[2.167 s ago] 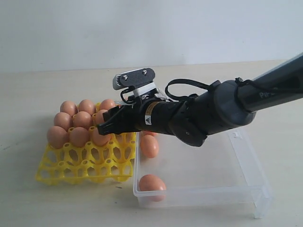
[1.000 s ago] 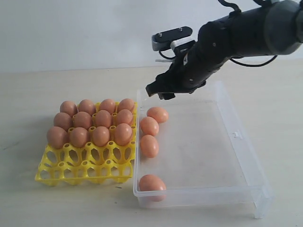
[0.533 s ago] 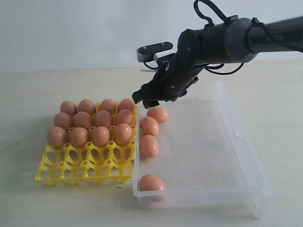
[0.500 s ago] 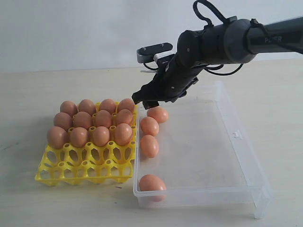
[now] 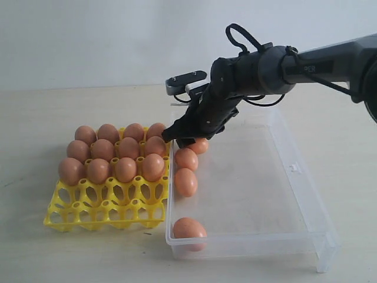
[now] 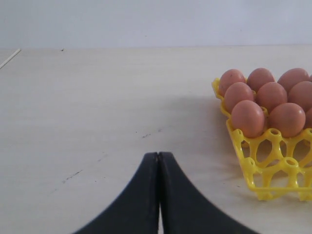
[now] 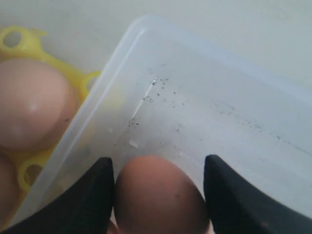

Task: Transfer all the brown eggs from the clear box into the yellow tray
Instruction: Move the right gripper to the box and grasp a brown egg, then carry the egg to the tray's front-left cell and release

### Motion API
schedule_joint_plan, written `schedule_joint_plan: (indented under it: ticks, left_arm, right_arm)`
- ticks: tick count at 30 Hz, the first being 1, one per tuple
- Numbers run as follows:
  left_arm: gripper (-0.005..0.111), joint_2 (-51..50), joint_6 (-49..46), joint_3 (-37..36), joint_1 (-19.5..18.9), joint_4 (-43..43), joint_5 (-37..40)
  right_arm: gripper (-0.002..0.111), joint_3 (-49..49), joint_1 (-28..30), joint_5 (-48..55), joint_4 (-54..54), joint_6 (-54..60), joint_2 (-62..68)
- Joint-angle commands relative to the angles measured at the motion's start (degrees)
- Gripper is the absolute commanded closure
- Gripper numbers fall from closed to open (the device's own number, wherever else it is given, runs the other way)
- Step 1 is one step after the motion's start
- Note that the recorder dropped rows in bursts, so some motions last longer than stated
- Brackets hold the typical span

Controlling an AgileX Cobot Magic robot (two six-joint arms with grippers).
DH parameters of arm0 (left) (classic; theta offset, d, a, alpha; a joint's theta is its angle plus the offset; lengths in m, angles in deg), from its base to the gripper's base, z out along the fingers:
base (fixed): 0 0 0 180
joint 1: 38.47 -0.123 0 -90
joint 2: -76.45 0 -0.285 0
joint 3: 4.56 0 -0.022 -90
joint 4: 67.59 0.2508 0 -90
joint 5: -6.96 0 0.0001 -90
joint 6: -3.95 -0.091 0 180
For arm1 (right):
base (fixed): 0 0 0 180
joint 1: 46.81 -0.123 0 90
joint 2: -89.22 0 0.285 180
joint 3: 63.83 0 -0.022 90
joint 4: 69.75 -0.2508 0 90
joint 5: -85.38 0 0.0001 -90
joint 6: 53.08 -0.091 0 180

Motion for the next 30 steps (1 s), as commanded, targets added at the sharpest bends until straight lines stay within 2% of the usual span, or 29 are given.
schedule_joint_plan:
  ticks: [1, 4, 5, 9, 11, 15, 19, 23, 24, 26, 29, 30]
  left_arm:
    - [0.107, 0.3, 0.1, 0.2, 0.5, -0.3, -0.7]
    - [0.107, 0.3, 0.1, 0.2, 0.5, -0.3, -0.7]
    - [0.107, 0.3, 0.1, 0.2, 0.5, -0.3, -0.7]
    - [0.107, 0.3, 0.1, 0.2, 0.5, -0.3, -0.7]
    - [0.107, 0.3, 0.1, 0.2, 0.5, -0.3, -0.7]
    - [0.107, 0.3, 0.1, 0.2, 0.5, -0.3, -0.7]
    - [0.107, 0.3, 0.1, 0.2, 0.5, -0.3, -0.7]
    - [0.107, 0.3, 0.1, 0.2, 0.5, -0.3, -0.7]
    - [0.107, 0.3, 0.1, 0.2, 0.5, -0.3, -0.7]
    - [0.107, 0.3, 0.1, 0.2, 0.5, -0.3, -0.7]
    - [0.107, 0.3, 0.1, 0.2, 0.5, -0.3, -0.7]
    - [0.107, 0.3, 0.1, 0.2, 0.5, -0.3, -0.7]
  right_arm:
    - [0.082, 1.8, 0.2, 2.0, 0.0, 0.6, 0.9]
    - [0.107, 1.8, 0.2, 4.0, 1.0, 0.6, 0.7]
    - [0.108, 1.8, 0.2, 4.9, 1.3, 0.6, 0.2]
    - [0.108, 1.5, 0.7, 6.9, 1.5, 0.4, -3.8]
    - [0.108, -0.4, 0.8, 4.1, 0.8, -0.2, -7.8]
    - [0.108, -8.3, -0.6, -8.9, -3.2, 0.6, -16.8]
    - [0.108, -17.6, -5.9, -22.5, -4.0, 0.6, -23.2]
    - [0.108, -22.2, -12.1, -30.8, -0.4, -1.8, -23.3]
    - [0.108, -22.6, -13.5, -32.2, 1.6, -3.7, -22.9]
    - [0.108, -23.6, -17.7, -37.8, 11.0, -14.8, -20.7]
    - [0.108, -23.7, -20.8, -49.1, 30.0, -40.8, -16.4]
    - [0.108, -23.7, -21.0, -51.9, 33.6, -46.0, -15.4]
